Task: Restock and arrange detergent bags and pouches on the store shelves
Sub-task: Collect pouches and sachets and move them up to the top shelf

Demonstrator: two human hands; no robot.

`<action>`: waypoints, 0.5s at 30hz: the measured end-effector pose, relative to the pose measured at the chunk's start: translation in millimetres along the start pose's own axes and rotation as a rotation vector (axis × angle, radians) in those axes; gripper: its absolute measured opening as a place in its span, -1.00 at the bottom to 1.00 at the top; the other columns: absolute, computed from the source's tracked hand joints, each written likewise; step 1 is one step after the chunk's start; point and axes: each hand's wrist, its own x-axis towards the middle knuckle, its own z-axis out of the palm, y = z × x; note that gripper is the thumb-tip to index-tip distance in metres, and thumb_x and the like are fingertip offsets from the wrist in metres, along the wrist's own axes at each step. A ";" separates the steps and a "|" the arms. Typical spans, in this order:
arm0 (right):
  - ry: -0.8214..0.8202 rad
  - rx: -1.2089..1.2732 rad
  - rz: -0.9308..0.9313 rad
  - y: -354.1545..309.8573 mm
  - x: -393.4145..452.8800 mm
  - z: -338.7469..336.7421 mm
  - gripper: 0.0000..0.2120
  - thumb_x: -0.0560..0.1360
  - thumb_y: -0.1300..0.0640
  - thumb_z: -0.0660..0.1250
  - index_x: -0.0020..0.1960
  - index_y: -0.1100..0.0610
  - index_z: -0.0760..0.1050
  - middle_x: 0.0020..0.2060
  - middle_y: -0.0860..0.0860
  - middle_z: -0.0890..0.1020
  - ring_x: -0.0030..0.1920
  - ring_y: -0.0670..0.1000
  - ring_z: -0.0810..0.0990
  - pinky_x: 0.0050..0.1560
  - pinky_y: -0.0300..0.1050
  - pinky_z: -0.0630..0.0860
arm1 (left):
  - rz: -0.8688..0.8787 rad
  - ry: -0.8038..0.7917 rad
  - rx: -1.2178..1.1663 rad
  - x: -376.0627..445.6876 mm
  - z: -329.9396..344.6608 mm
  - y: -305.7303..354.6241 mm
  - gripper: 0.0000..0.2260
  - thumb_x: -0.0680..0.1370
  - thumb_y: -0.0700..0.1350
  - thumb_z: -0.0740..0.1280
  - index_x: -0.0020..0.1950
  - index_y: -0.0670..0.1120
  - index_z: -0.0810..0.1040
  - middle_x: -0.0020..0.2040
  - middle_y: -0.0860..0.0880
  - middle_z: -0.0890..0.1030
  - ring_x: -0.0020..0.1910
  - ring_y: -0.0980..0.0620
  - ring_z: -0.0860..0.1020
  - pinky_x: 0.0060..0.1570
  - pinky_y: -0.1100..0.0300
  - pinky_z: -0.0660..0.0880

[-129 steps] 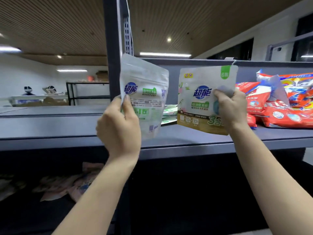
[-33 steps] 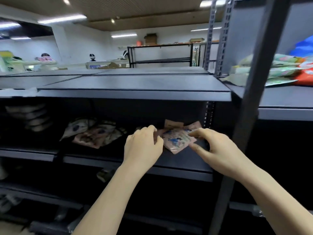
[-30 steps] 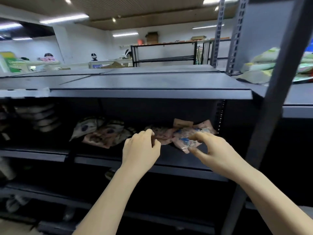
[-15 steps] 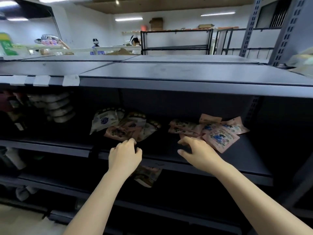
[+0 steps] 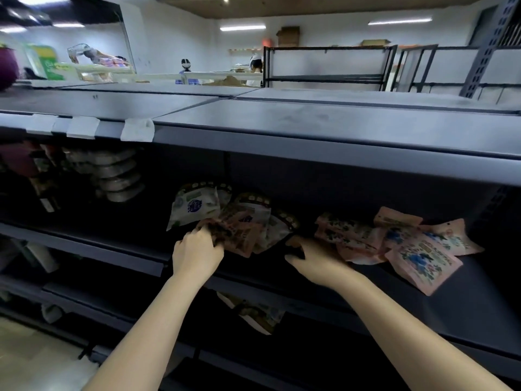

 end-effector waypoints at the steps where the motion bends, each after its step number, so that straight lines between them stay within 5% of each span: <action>1: 0.000 0.004 -0.011 -3.4 7.4 2.1 -0.62 0.57 -0.10 0.20 0.36 -0.06 0.35 0.26 -0.03 0.49 0.20 0.05 0.50 0.17 -0.05 0.50 | -0.005 0.009 -0.008 6.6 1.4 -5.5 -0.73 0.56 -0.05 0.21 0.23 -0.08 0.44 0.11 -0.11 0.55 0.11 -0.16 0.49 0.04 0.04 0.40; 8: 0.014 0.007 -0.035 -33.2 60.1 21.8 -0.64 0.56 -0.03 0.25 0.35 -0.03 0.40 0.29 -0.03 0.51 0.24 0.03 0.50 0.22 -0.03 0.48 | 0.026 0.090 -0.014 51.7 19.0 -53.3 -0.73 0.59 -0.06 0.18 0.26 -0.08 0.46 0.11 -0.15 0.58 0.12 -0.19 0.52 -0.04 0.07 0.37; 15: 0.132 -0.059 -0.131 -62.0 113.3 49.4 -0.66 0.60 0.02 0.17 0.34 0.05 0.44 0.26 -0.01 0.54 0.20 -0.01 0.52 0.04 -0.24 0.41 | 0.022 -0.058 0.088 118.0 34.4 -103.5 -0.47 0.59 0.20 0.12 0.51 0.03 0.18 0.43 -0.08 0.34 0.38 -0.19 0.31 0.27 -0.03 0.34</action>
